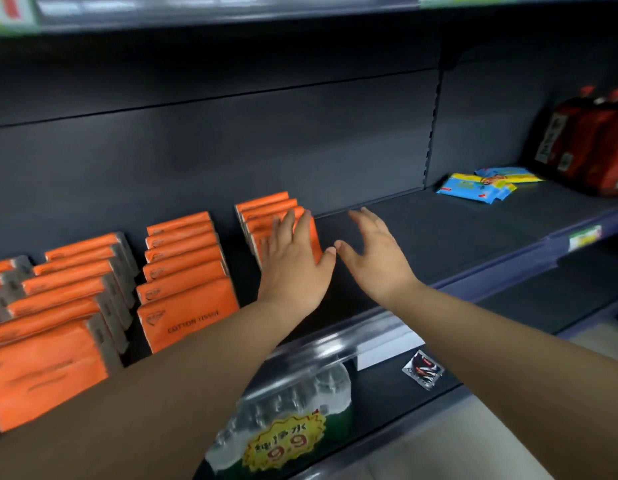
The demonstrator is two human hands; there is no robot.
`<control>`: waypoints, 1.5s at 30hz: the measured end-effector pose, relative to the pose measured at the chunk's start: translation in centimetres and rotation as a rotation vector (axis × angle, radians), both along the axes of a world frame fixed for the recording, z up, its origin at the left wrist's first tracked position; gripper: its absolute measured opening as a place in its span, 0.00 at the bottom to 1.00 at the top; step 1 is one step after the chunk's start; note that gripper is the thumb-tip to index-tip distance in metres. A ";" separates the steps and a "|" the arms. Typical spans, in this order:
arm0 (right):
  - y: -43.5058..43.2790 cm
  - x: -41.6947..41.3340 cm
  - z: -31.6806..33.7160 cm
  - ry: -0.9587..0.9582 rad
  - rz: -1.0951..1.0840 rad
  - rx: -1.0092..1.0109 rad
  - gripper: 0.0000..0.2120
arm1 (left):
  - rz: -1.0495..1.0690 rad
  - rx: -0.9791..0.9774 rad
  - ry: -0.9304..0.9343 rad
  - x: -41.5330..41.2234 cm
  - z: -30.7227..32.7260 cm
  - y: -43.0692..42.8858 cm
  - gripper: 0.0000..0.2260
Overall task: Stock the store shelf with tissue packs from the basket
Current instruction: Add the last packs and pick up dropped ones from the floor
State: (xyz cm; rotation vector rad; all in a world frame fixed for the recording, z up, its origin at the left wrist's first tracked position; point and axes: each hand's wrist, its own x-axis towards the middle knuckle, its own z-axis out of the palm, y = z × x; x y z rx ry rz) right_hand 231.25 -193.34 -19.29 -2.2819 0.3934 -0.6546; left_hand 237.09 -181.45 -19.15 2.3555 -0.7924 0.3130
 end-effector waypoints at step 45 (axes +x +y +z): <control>-0.6 -31.5 -36.3 1.040 -0.027 0.061 0.31 | -0.930 1.137 0.153 -27.3 -37.5 4.0 0.33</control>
